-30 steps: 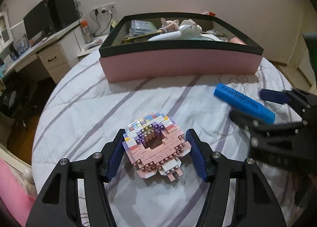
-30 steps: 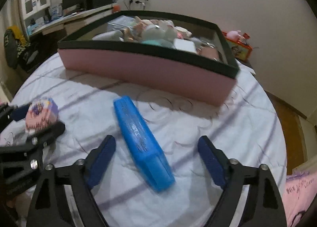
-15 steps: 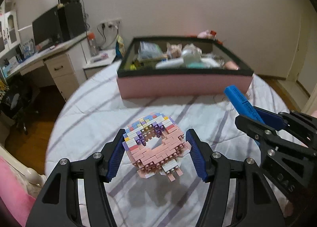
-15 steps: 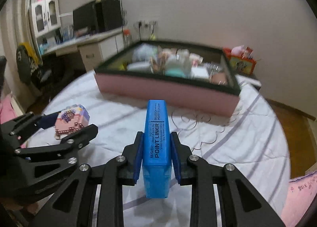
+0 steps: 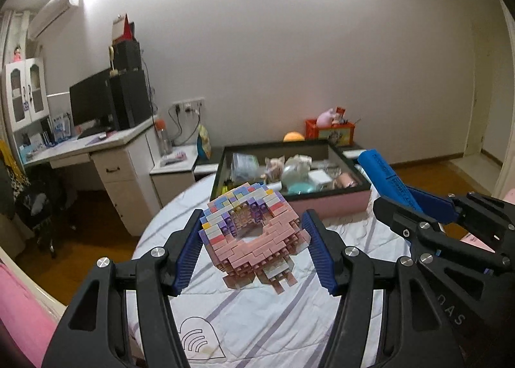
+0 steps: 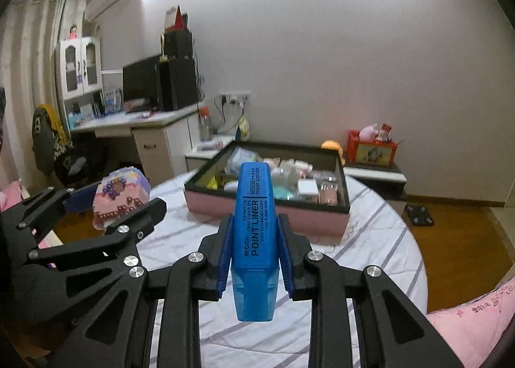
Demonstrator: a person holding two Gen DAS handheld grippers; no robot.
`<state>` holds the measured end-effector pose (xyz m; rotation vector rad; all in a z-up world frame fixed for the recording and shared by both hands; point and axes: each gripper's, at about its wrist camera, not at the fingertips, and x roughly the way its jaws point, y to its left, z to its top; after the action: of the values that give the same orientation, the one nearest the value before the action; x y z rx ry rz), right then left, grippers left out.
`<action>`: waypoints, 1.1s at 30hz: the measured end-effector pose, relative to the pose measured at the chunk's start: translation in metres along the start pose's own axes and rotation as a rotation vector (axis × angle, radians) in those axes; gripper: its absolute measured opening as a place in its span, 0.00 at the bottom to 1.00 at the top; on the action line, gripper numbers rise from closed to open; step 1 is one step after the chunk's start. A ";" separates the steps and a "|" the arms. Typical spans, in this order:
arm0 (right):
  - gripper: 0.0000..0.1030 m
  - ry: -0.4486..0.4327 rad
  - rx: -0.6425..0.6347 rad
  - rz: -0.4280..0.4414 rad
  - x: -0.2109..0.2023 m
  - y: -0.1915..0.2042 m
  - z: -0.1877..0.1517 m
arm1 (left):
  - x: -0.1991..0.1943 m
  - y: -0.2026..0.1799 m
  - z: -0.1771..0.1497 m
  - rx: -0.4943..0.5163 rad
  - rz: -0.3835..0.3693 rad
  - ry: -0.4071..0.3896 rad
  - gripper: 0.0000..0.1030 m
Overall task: Organize rigid objects
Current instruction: 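Carry the donut figure and highlighter over the pink box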
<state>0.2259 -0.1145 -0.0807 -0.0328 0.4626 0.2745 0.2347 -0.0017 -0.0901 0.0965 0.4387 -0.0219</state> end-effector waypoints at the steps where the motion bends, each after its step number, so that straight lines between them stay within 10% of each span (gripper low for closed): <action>1: 0.26 -0.020 -0.002 -0.005 -0.006 0.001 0.002 | -0.007 0.001 0.003 -0.012 0.005 -0.027 0.60; 15: 0.26 -0.254 -0.052 -0.082 -0.060 0.018 0.027 | -0.059 0.002 0.027 -0.019 0.012 -0.252 0.60; 33: 0.26 -0.223 -0.054 -0.099 -0.008 0.003 0.044 | 0.011 -0.014 0.046 0.035 0.008 -0.229 0.60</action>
<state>0.2372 -0.1095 -0.0380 -0.0768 0.2309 0.1906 0.2631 -0.0203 -0.0544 0.1289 0.2088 -0.0322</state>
